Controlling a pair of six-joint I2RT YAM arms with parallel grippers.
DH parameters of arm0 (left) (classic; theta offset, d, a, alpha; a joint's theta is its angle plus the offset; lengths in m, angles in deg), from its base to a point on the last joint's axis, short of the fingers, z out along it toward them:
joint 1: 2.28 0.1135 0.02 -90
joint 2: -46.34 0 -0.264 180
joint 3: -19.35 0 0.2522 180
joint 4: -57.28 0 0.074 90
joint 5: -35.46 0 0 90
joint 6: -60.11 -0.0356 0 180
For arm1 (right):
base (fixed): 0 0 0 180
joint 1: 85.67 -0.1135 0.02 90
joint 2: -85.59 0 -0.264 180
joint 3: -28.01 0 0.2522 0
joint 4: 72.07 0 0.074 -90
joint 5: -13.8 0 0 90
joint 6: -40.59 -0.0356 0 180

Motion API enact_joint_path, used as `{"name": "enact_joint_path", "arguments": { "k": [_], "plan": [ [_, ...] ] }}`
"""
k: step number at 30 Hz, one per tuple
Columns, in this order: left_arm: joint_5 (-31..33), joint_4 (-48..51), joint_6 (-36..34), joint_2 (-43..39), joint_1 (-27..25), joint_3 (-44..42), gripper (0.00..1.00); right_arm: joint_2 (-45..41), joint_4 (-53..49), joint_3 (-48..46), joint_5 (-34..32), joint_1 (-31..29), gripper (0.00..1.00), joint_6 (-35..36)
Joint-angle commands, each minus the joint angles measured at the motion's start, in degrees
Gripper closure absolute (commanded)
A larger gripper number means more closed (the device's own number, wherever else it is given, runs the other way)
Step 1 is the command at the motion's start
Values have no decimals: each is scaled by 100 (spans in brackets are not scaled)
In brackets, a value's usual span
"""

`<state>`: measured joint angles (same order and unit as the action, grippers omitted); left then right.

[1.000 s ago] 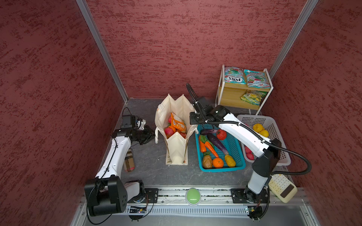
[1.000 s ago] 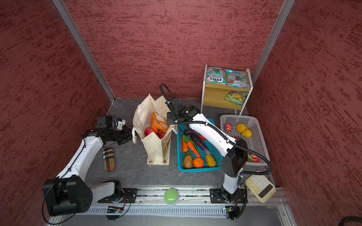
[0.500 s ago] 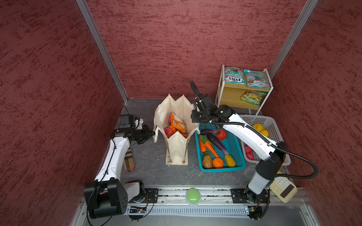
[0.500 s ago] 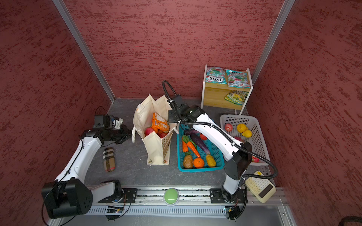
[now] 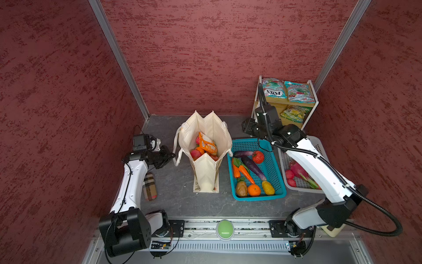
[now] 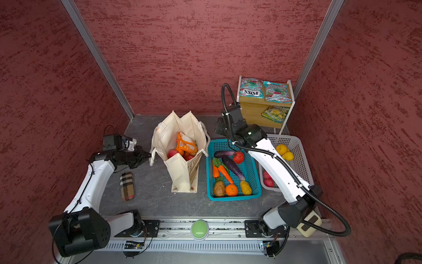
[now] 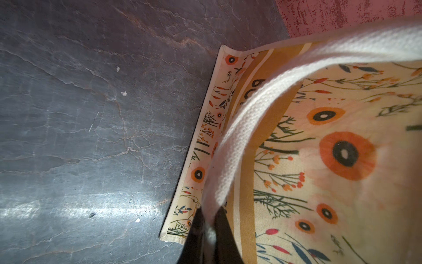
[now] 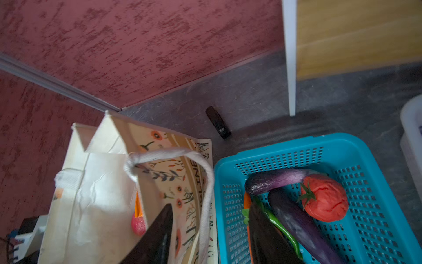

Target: Place the food into the grocery bag and tie it

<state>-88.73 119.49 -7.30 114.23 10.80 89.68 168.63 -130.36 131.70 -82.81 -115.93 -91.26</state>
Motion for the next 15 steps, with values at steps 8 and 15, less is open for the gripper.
{"name": "enact_joint_path", "arguments": {
  "k": [8,15],
  "plan": [
    [14,6,-88,-57,64,196,100,244,1601,-1625,2050,285,51,-1216],
    [-30,-3,-64,-41,89,204,100,438,2464,-2032,2674,284,52,-1387]
  ]
}}
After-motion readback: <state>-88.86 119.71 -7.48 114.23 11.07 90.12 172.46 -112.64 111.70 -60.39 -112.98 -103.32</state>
